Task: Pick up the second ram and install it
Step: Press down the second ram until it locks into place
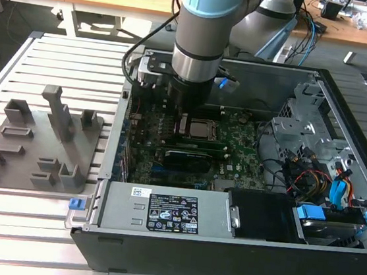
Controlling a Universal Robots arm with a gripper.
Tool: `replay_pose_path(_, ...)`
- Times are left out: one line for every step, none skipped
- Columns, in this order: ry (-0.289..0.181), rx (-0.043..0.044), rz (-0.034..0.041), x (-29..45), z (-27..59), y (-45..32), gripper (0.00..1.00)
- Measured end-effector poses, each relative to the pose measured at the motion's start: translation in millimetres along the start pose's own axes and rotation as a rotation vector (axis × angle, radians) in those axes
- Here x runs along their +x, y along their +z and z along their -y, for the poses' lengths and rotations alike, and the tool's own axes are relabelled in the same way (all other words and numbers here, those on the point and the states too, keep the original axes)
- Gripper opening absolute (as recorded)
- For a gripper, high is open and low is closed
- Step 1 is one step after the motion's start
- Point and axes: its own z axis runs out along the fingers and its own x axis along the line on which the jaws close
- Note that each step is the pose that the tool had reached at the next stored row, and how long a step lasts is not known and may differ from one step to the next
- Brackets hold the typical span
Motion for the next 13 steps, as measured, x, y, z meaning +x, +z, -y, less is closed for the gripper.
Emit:
replay_pose_path(0.0, 0.0015, 0.0018, -0.3, 0.4, -2.0, 0.11)
replay_pose_path(0.0, 0.0005, 0.0005, -0.3, 0.5, -6.1, 0.11)
replay_pose_path(0.0, -0.0001, -0.0004, -0.2, 0.9, -10.1, 0.11)
replay_pose_path(0.0, 0.0, -0.0001, -0.4, 2.4, -10.9, 0.11)
replay_pose_path(0.0, -0.0017, -0.0005, -0.7, 12.2, -11.5, 0.11)
replay_pose_path(0.0, -0.0053, -0.0006, -1.2, 24.6, -12.0, 0.11)
replay_pose_path(0.0, -0.0079, -0.0007, -1.6, 33.7, -12.5, 0.11)
replay_pose_path(0.0, -0.0091, -0.001, -2.2, 42.6, -13.8, 0.11)
replay_pose_path(0.0, -0.0091, -0.0011, -2.7, 42.4, -18.8, 0.11)
replay_pose_path(0.0, -0.0091, -0.0012, -2.9, 42.2, -23.9, 0.11)
replay_pose_path(0.0, -0.009, -0.0012, -3.3, 41.7, -34.8, 0.11)
replay_pose_path(0.0, -0.0089, -0.0009, -3.6, 41.3, -42.4, 0.11)
replay_pose_path(0.0, -0.009, -0.0011, -3.6, 41.2, -44.7, 0.11)
